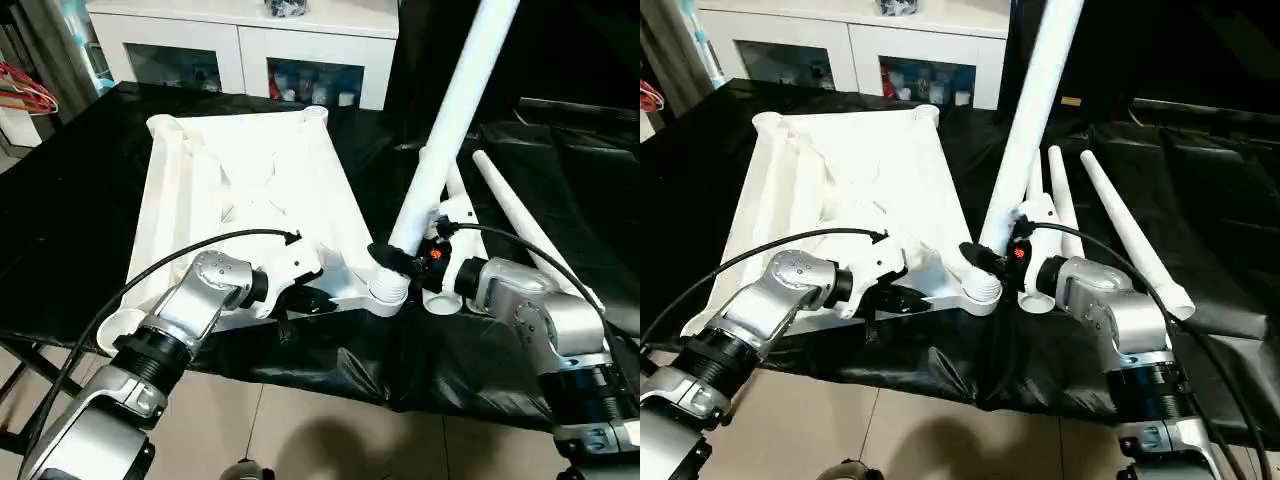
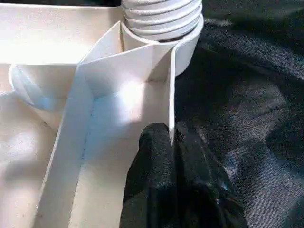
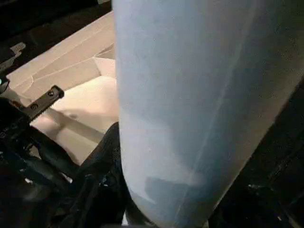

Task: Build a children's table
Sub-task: Insert table leg to table base

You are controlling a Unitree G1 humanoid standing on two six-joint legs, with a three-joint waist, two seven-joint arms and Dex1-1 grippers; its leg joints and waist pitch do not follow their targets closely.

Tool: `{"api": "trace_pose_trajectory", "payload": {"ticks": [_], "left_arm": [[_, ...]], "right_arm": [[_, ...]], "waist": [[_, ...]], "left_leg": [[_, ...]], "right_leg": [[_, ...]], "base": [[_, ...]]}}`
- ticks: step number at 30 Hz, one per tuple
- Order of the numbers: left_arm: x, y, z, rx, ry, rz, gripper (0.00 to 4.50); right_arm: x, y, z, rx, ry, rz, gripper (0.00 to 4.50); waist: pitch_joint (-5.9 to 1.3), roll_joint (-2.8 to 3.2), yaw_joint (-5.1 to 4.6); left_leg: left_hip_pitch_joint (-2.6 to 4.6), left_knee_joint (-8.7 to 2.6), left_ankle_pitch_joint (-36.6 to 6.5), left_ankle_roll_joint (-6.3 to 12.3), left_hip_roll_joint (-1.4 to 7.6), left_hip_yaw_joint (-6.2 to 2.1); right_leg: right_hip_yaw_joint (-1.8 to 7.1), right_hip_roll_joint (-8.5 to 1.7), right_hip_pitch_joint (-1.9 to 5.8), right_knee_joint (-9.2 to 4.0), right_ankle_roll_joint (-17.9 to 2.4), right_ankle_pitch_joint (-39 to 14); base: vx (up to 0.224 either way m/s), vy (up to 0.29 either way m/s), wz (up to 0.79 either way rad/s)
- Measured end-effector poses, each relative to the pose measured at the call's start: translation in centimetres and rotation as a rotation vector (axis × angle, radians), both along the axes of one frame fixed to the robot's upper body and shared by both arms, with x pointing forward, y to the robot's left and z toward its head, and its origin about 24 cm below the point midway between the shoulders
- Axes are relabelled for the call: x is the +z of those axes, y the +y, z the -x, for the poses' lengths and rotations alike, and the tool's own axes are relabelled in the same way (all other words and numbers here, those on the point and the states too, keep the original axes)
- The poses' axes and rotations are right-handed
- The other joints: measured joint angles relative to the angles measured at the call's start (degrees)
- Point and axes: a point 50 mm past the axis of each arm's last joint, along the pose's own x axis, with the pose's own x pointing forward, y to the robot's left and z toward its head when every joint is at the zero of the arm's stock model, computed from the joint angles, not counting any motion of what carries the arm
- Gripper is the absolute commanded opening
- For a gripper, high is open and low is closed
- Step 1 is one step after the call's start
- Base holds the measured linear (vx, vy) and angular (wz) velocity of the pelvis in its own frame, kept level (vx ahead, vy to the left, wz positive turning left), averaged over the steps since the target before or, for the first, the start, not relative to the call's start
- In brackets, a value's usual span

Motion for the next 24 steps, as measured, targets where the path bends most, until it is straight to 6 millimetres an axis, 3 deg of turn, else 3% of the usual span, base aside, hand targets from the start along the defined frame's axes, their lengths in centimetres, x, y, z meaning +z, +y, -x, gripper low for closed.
{"api": "trace_pose_trajectory", "payload": {"ticks": [11, 17, 24], "left_arm": [[-0.2, -0.2, 0.0, 0.011, 0.004, 0.006, 0.00], [-0.5, -0.4, -0.1, 0.012, 0.012, 0.011, 0.00], [-0.7, -0.5, -0.2, 0.012, 0.013, 0.015, 0.00]], "right_arm": [[-1.5, -1.0, 0.9, -0.093, -0.019, -0.124, 1.88], [-2.4, -1.4, 2.0, -0.160, -0.041, -0.171, 1.88], [-2.1, -0.8, 2.5, -0.141, -0.120, -0.058, 1.88]], "waist": [[-0.10, 0.02, 0.10], [-0.39, 0.43, 0.34], [-0.58, 0.80, 0.44]], "left_leg": [[0.07, 0.00, 0.0, 0.00, -0.01, 0.00], [0.11, -0.01, -0.1, 0.10, -0.05, 0.00], [0.15, -0.02, -0.1, 0.10, -0.07, -0.01]], "right_leg": [[0.00, 0.00, 0.09, -0.04, 0.0, 0.0], [0.01, -0.04, 0.22, -0.21, 0.0, 0.0], [0.01, -0.04, 0.27, -0.26, 0.3, -0.2]], "base": [[0.000, 0.000, 0.00], [0.000, 0.000, 0.00], [0.000, 0.000, 0.00]]}}
